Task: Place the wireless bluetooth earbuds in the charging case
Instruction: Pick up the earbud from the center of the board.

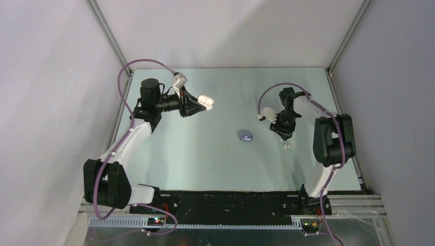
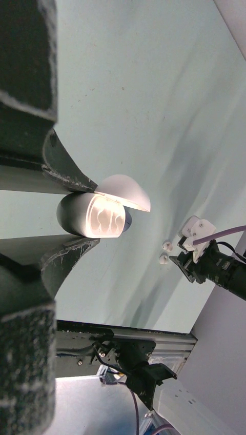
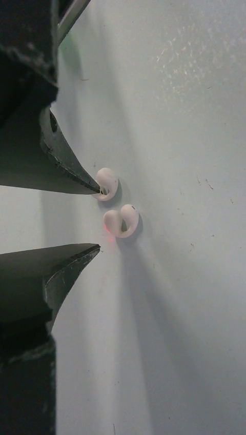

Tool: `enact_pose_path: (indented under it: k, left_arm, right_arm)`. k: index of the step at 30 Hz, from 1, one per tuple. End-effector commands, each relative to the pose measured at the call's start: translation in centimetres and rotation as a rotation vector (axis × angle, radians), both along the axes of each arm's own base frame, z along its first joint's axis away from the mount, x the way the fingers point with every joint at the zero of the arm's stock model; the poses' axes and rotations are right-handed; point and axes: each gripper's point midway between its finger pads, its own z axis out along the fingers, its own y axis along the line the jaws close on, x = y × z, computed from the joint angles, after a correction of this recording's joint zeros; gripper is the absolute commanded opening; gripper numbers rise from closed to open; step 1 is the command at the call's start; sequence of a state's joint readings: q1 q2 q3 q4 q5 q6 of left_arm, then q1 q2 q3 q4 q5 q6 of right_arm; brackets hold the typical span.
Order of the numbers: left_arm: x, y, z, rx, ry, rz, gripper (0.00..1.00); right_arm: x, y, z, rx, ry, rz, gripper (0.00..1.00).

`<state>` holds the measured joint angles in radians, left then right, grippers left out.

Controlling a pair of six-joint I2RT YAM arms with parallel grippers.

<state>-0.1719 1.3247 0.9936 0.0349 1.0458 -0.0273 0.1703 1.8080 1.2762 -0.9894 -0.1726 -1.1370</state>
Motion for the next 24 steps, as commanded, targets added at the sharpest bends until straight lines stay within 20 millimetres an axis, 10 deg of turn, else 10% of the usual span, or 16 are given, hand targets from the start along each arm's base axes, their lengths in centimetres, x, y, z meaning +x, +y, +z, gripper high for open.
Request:
enact_pose_path:
  k: [1, 24]
  left_arm:
    - [0.1, 0.4, 1.0, 0.006, -0.051, 0.015, 0.0]
    - [0.2, 0.8, 0.5, 0.025, -0.07, 0.018, 0.0]
  right_arm:
    - [1.0, 0.5, 0.3, -0.002, -0.033, -0.012, 0.45]
    - [-0.1, 0.4, 0.7, 0.061, -0.145, -0.208, 0.46]
